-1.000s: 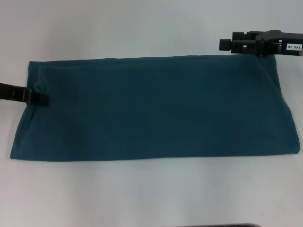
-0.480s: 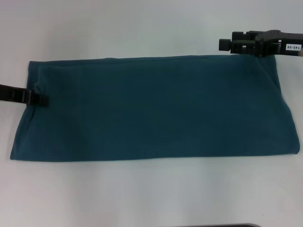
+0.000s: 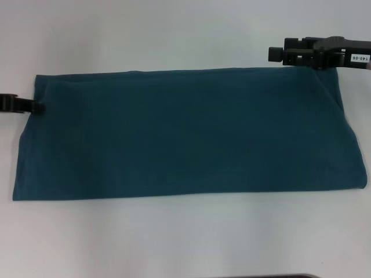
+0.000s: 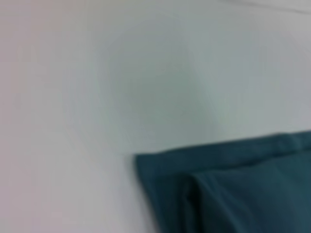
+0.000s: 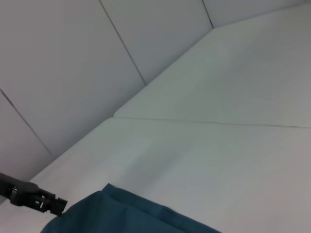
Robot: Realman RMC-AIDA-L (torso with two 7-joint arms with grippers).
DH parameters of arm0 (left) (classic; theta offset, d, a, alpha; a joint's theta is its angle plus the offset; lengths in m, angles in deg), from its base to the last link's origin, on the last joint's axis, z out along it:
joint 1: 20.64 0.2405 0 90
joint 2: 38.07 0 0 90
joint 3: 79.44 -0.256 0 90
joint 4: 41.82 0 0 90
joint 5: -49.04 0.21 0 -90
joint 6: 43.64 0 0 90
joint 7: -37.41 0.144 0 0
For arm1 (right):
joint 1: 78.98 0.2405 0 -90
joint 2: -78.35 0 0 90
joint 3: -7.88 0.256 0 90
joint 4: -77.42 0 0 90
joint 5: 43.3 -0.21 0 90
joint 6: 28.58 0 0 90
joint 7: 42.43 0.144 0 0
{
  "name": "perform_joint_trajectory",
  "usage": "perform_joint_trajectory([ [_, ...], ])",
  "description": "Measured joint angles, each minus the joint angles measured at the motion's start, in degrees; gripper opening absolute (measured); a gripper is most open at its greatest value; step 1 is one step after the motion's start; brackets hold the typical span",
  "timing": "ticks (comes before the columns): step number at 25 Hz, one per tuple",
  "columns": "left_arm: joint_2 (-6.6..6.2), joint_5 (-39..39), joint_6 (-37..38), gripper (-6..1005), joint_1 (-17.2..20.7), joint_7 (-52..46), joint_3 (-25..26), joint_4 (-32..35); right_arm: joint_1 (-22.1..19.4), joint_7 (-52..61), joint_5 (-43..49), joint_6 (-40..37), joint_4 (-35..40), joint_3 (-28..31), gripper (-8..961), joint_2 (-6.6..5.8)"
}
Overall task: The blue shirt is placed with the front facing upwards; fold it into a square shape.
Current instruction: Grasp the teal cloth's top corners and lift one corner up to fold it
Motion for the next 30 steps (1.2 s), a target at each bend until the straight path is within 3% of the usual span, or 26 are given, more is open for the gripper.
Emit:
perform_joint_trajectory([
  [5, -0.34, -0.2, 0.4, 558, 0.6, -0.1, 1.8, -2.1, -0.2, -0.1, -0.4, 0.1, 0.0, 0.0, 778, 0.01],
  [16, 1.60, -1.7, 6.8, 740, 0.9, 2.1, 1.4, -3.9, -0.1, -1.6, -0.6, 0.3, 0.6, -0.2, 779, 0.28],
  [30, 2.59, -1.7, 5.8, 737, 0.8, 4.5, 1.4, -1.4, -0.4, -2.6, -0.6, 1.9, 0.7, -0.3, 779, 0.72],
])
